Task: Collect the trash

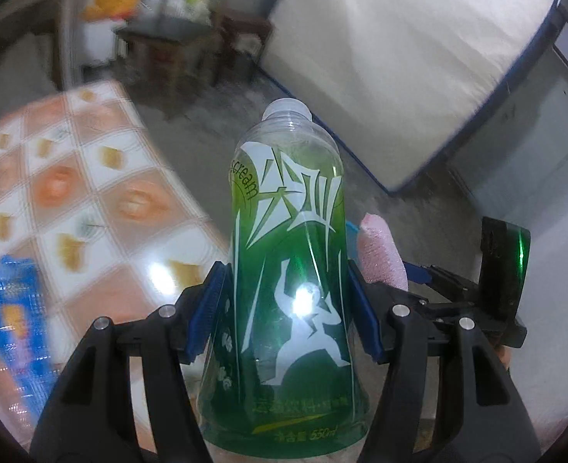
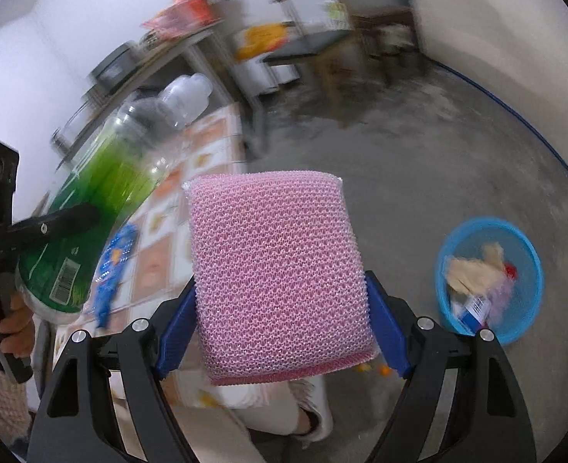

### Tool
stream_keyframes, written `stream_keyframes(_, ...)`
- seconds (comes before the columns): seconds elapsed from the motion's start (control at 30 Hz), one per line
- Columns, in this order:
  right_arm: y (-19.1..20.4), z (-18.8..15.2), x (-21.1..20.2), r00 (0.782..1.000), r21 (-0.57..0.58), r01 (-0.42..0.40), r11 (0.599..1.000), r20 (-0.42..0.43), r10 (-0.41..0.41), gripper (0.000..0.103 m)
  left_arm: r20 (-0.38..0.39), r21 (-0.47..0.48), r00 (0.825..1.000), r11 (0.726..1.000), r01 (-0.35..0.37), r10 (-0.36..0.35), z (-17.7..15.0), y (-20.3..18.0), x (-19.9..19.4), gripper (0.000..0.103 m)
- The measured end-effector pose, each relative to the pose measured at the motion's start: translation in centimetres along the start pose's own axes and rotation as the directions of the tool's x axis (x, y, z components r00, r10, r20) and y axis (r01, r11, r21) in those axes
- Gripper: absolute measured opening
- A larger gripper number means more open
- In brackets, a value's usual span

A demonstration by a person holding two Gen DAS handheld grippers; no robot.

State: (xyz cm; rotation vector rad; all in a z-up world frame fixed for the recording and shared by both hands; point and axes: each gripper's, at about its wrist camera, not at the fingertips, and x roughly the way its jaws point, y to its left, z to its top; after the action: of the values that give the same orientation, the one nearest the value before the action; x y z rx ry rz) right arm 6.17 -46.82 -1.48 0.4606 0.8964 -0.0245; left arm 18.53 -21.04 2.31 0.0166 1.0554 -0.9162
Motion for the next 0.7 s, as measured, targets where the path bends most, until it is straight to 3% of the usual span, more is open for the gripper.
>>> stream_keyframes(0.2,-12.0,-2.8,-1.3,0.992,0.265,0.123,0.956,-0.014,-0.124,0.078,-0.179,0.046,0.983,0.998,0.036,-0.027,1.3,-5.7,11.6,0.058)
stream_keyframes(0.37,-21.7,-5.5,-0.2,0.988,0.485,0.155,0.86,-0.057,-0.145,0.078,-0.317,0.063,0.948,0.997,0.045,-0.023,1.6,-10.0,21.1,0.058)
stream_keyframes(0.47,-25.8,-6.3,1.5,0.984,0.552,0.175,0.815,-0.085,-0.154,0.078,-0.383,0.082,0.924,0.996,0.031,0.003,1.4,-12.4,27.1,0.058)
stream_keyframes(0.53,-27.6,-6.4,2.8,0.984,0.564,0.178,0.806,-0.094,-0.151,0.079,-0.406,0.081,0.914,0.997,0.013,0.021,1.6,-13.5,30.3,0.058)
stream_keyframes(0.6,-29.0,-5.8,4.1,0.978,0.562,0.206,0.801,-0.106,-0.177,0.079,-0.396,0.089,0.917,0.996,-0.003,0.038,2.2,-14.4,32.8,0.059)
stream_keyframes(0.63,-30.0,-5.3,5.1,0.975,0.549,0.223,0.805,-0.113,-0.193,0.08,-0.391,0.095,0.919,0.995,-0.009,0.045,2.4,-15.1,33.8,0.06)
stream_keyframes(0.7,-31.9,-4.6,7.4,0.97,0.545,0.242,0.803,-0.116,-0.214,0.082,-0.365,0.107,0.929,0.994,-0.028,0.066,3.1,-15.3,36.0,0.082)
